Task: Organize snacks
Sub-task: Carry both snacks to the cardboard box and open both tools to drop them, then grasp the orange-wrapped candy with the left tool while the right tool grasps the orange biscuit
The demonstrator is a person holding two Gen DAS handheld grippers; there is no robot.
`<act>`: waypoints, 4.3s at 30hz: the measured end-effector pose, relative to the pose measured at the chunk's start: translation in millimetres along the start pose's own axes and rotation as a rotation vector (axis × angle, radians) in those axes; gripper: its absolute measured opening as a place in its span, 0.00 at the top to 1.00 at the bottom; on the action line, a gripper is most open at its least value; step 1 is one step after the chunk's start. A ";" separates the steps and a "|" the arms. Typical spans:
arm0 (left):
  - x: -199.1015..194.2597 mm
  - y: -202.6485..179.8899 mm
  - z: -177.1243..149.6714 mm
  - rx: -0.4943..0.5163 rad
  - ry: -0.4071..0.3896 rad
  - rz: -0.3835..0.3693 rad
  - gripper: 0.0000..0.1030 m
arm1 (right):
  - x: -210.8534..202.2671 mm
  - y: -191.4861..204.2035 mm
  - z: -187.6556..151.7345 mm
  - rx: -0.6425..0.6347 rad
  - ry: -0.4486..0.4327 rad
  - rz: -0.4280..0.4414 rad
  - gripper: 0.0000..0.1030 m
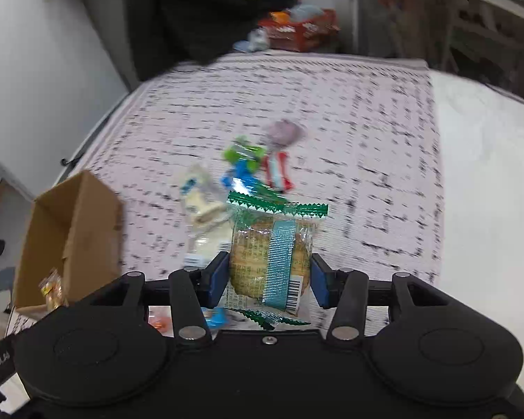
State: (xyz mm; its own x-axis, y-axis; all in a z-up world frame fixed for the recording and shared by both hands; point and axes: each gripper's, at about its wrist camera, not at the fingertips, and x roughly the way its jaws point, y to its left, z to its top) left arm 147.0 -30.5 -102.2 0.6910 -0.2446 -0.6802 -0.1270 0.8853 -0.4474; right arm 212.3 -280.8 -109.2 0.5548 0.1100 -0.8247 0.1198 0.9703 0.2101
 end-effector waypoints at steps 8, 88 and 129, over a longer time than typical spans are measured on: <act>-18.8 24.6 18.1 -0.059 -0.067 -0.011 0.84 | -13.9 40.9 -2.7 -0.061 -0.051 0.073 0.54; -36.5 49.5 26.0 -0.089 -0.138 0.131 0.00 | -34.9 83.6 -18.5 -0.125 -0.119 0.161 0.04; 15.6 18.1 -26.5 -0.030 0.053 0.103 0.08 | -13.5 -23.9 -41.4 0.083 -0.034 0.142 0.17</act>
State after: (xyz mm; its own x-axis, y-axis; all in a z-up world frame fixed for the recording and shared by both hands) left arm 136.6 -28.8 -136.3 0.6345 -0.1743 -0.7530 -0.2174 0.8946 -0.3903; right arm 167.9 -296.6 -124.9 0.5983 0.2358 -0.7658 0.1052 0.9243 0.3668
